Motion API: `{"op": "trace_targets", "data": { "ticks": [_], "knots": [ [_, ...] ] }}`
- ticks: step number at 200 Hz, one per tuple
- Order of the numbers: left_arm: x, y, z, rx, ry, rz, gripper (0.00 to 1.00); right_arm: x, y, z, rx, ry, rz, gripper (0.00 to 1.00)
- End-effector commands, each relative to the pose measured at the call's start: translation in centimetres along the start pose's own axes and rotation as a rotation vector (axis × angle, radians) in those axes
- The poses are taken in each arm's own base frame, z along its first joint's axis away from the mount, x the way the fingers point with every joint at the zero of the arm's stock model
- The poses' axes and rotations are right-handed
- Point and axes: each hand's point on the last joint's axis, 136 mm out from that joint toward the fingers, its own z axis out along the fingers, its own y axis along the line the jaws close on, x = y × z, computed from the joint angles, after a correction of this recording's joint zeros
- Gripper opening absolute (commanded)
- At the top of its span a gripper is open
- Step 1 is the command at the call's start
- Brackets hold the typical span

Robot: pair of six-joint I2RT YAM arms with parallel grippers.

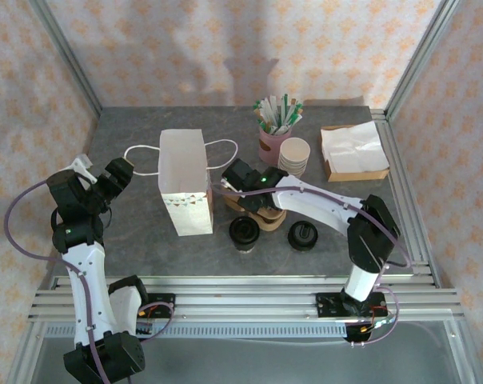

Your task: Pack the takeout coffee

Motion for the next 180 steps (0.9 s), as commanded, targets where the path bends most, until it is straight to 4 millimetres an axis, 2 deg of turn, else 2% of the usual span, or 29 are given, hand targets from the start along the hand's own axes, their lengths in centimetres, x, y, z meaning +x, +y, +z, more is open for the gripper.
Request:
{"op": "trace_targets", "data": {
  "ticks": [1,63,132,180],
  "knots": [
    [0.1,0.3,0.0,-0.014,0.000,0.016,0.84,-0.9,-0.9,-0.2,0.038,-0.006,-0.006,0.56],
    [0.3,0.4,0.1,-0.013,0.006,0.010,0.84,-0.8,-1.7,0.7,0.100,0.025,-0.018,0.55],
    [0.3,0.5,0.2,-0.014,0.008,0.008,0.84,-0.9,-1.5,1.4,0.102,0.039,-0.030,0.56],
    [0.3,0.4,0.2,-0.012,0.008,0.007,0.84,-0.9,-1.4,1.5,0.095,0.039,-0.025,0.53]
  ]
}}
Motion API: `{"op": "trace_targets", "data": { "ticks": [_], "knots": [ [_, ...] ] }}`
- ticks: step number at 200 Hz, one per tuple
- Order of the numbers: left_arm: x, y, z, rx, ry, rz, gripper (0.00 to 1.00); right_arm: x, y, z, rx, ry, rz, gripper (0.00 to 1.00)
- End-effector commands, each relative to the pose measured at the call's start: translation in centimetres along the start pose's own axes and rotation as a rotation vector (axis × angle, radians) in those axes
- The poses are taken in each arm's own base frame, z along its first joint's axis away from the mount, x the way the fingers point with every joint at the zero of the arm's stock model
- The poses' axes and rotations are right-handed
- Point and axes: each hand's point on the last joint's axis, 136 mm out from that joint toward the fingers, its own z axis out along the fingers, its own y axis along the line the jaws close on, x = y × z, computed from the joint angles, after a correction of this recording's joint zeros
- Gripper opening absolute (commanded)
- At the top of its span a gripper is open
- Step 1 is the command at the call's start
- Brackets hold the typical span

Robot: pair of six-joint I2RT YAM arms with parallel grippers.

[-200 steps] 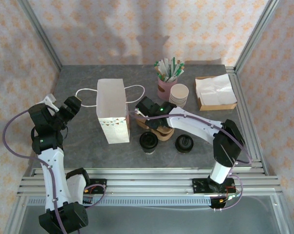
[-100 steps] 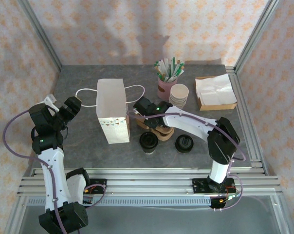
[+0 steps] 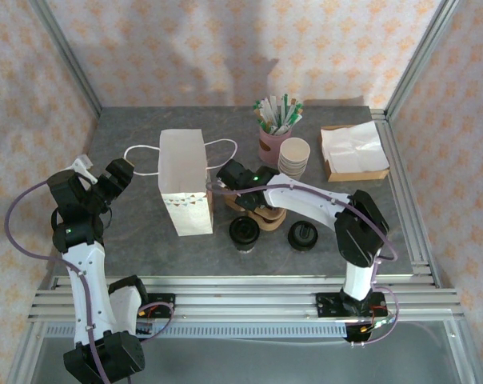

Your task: Pack the takeout coffee

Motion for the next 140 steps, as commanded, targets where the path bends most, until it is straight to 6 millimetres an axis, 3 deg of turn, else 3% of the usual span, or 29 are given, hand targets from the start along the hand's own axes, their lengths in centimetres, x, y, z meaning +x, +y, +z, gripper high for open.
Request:
{"op": "trace_targets", "data": {
  "ticks": [1,140],
  "knots": [
    [0.21,0.28,0.16,-0.008,0.002,0.011,0.84,-0.50,-0.80,-0.23,0.029,-0.004,0.002,0.53],
    [0.14,0.24,0.17,-0.006,0.000,0.012,0.84,0.18,-0.95,-0.23,0.033,0.026,-0.001,0.46]
  ]
}}
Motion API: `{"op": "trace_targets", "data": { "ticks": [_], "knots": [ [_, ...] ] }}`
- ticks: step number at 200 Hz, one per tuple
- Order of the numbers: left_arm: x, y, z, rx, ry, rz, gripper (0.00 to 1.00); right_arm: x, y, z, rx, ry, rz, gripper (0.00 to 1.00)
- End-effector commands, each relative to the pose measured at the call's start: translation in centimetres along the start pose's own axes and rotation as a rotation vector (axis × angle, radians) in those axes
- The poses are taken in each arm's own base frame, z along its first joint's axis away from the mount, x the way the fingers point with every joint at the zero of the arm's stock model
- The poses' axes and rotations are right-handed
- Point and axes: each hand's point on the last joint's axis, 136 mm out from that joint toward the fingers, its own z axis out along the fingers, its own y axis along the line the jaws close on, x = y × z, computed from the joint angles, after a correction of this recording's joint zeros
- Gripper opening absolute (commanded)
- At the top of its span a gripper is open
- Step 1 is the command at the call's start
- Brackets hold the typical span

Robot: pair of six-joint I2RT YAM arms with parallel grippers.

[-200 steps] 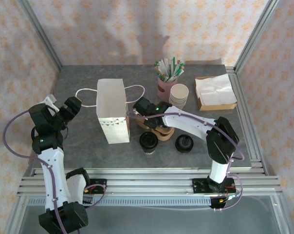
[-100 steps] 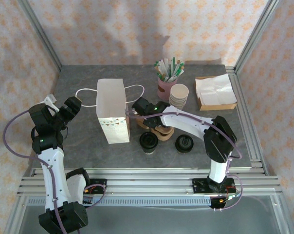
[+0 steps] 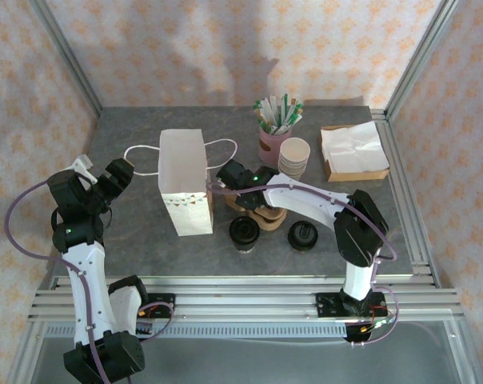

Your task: Pack the takeout coffee

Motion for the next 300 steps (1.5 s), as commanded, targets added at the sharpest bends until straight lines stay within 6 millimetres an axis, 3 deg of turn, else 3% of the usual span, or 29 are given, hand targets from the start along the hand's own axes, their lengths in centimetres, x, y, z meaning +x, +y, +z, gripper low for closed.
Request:
{"op": "trace_targets", "data": {
  "ticks": [1,93,300],
  "knots": [
    [0.1,0.2,0.2,-0.005,0.000,0.012,0.84,0.0,-0.8,-0.4,0.024,0.017,0.002,0.46],
    [0.2,0.2,0.2,-0.003,0.000,0.012,0.84,-0.5,-1.0,-3.3,-0.041,-0.066,0.076,0.44],
    [0.2,0.2,0.3,-0.001,0.004,0.010,0.84,0.5,-0.9,-0.3,0.022,0.044,0.010,0.50]
  ]
}}
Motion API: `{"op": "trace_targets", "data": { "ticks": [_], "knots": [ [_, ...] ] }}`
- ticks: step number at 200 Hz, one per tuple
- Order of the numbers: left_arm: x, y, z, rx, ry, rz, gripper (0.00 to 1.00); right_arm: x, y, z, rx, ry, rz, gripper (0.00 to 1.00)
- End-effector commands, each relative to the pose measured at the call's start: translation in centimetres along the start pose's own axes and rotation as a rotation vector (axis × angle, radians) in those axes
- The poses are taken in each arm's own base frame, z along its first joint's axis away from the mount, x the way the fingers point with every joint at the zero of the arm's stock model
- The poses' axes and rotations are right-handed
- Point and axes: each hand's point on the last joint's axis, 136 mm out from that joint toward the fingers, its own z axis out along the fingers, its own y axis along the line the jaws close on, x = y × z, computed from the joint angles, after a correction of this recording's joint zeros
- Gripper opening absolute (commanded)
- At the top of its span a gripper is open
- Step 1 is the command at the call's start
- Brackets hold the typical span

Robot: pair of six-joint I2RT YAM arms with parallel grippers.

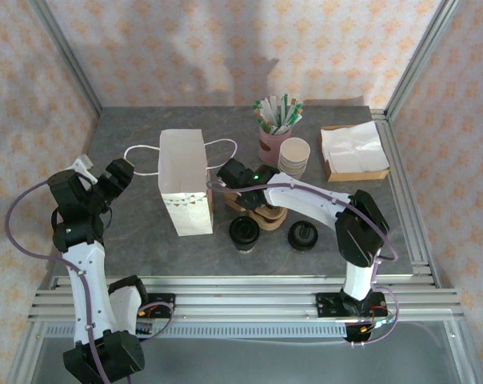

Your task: Pack the takeout coffee

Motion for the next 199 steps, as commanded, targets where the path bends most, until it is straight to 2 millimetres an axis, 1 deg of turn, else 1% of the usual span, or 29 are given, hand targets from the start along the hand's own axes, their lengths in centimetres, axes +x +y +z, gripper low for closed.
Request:
{"op": "trace_targets", "data": {
  "ticks": [1,34,75,107,126,131,141,199],
  "knots": [
    [0.1,0.1,0.1,0.003,-0.001,0.013,0.84,0.3,-1.1,0.0,0.042,0.032,-0.010,0.50],
    [0.3,0.2,0.3,0.003,0.004,0.006,0.84,0.2,-1.1,0.2,0.045,0.035,-0.014,0.50],
    [0.2,0.1,0.3,0.005,0.004,0.007,0.84,0.4,-1.1,0.8,0.047,0.053,-0.015,0.46],
    [0.2,0.1,0.2,0.006,0.002,0.009,0.84,0.4,-1.2,0.8,0.043,0.053,-0.009,0.45],
    [0.2,0.1,0.2,0.005,0.003,0.009,0.84,0.4,-1.2,0.8,0.044,0.054,-0.007,0.43],
    [0.3,0.1,0.2,0.005,0.004,0.007,0.84,0.4,-1.2,0.7,0.040,0.052,-0.007,0.41],
    [0.2,0.1,0.2,0.005,0.001,0.009,0.84,0.3,-1.2,0.5,0.033,0.049,-0.005,0.40],
    [0.2,0.1,0.2,0.003,0.001,0.008,0.84,0.2,-1.1,-0.9,-0.001,0.015,0.027,0.39]
  ]
}}
